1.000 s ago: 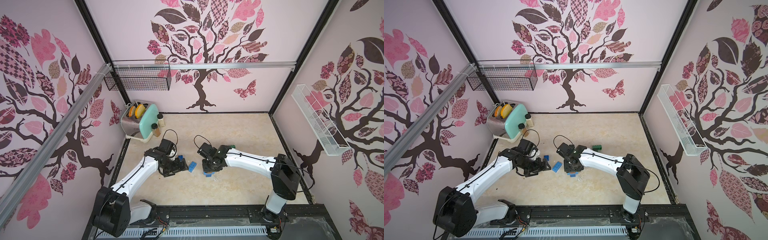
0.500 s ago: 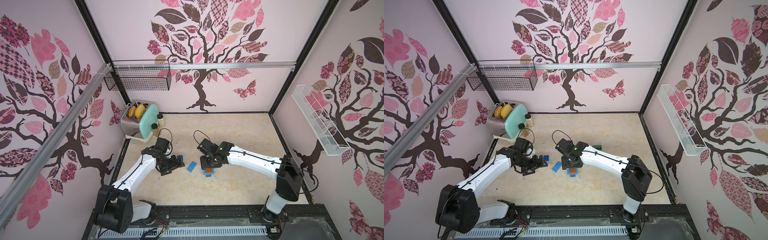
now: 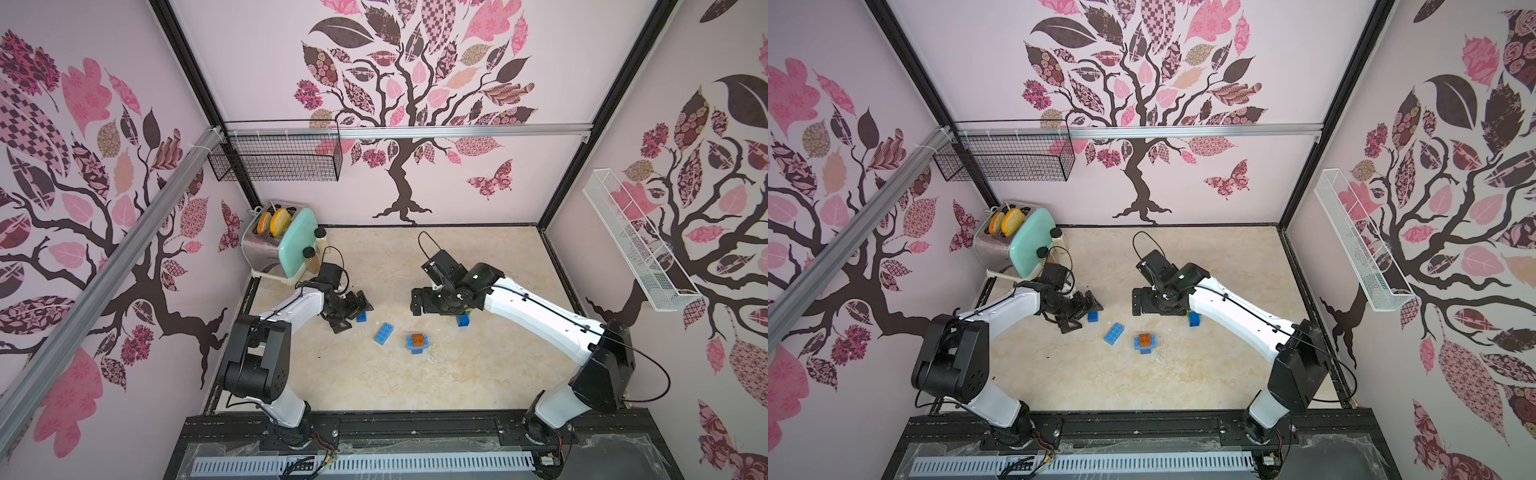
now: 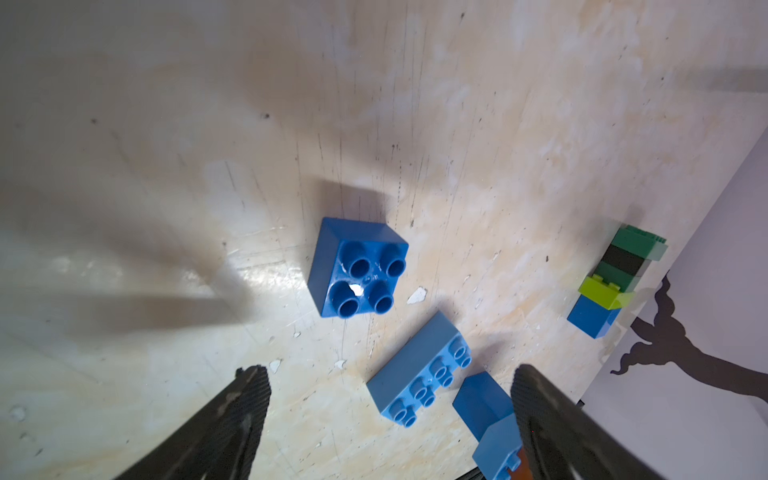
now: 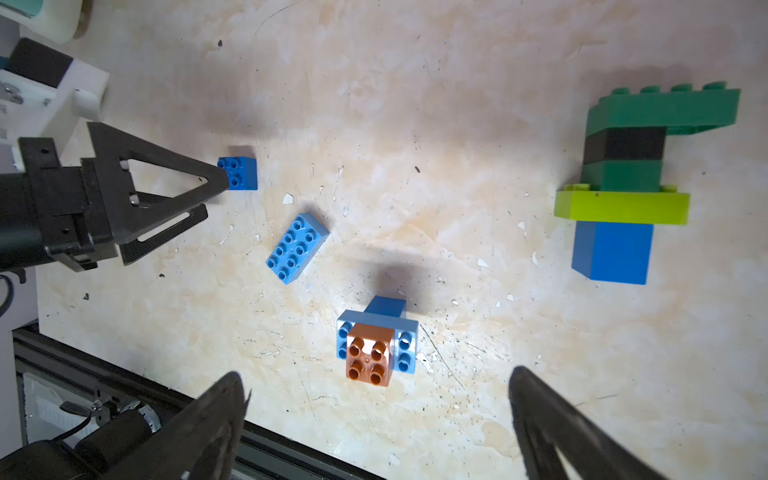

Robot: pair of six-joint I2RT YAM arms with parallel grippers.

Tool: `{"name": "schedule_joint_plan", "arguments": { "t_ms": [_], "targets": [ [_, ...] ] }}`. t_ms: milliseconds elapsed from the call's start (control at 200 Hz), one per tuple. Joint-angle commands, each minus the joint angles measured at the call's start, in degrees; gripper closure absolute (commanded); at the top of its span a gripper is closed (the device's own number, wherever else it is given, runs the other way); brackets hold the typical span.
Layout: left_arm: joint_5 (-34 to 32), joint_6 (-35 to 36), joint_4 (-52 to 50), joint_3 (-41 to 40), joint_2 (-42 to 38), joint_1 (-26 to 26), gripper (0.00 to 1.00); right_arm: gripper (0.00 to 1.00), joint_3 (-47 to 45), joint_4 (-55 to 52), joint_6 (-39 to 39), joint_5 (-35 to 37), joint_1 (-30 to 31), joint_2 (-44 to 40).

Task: Assemble the letter f with lego
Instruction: Move the lego brick at the center of the board.

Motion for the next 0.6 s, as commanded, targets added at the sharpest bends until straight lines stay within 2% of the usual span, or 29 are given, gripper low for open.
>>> {"name": "schedule_joint_plan", "arguments": {
  "t_ms": [0, 340, 435, 595],
  "targets": [
    [-0.67, -2.31, 4.63, -0.01, 1.38, 0.17, 0.05, 0.01, -0.55, -0.89, -1.92, -1.86, -0.23, -1.58],
    [-0.88, -2.34, 8.4, 1.36, 7.74, -0.13, 0.06, 0.01, -1.8, -1.29, -3.34, -2.85, -2.14, -3.07],
    [-2.64, -0.97, 7.23, 2.9, 9.33, -1.27, 0.06, 0.01, -2.15, -1.42, -3.67, -3.41, -2.57, -2.98],
    [-2.0, -1.43, 7.4, 4.62, 11.32, -3.22, 0.06, 0.01, -2.54, -1.34, -3.79, -3.9, -3.14, -3.01]
  ]
}}
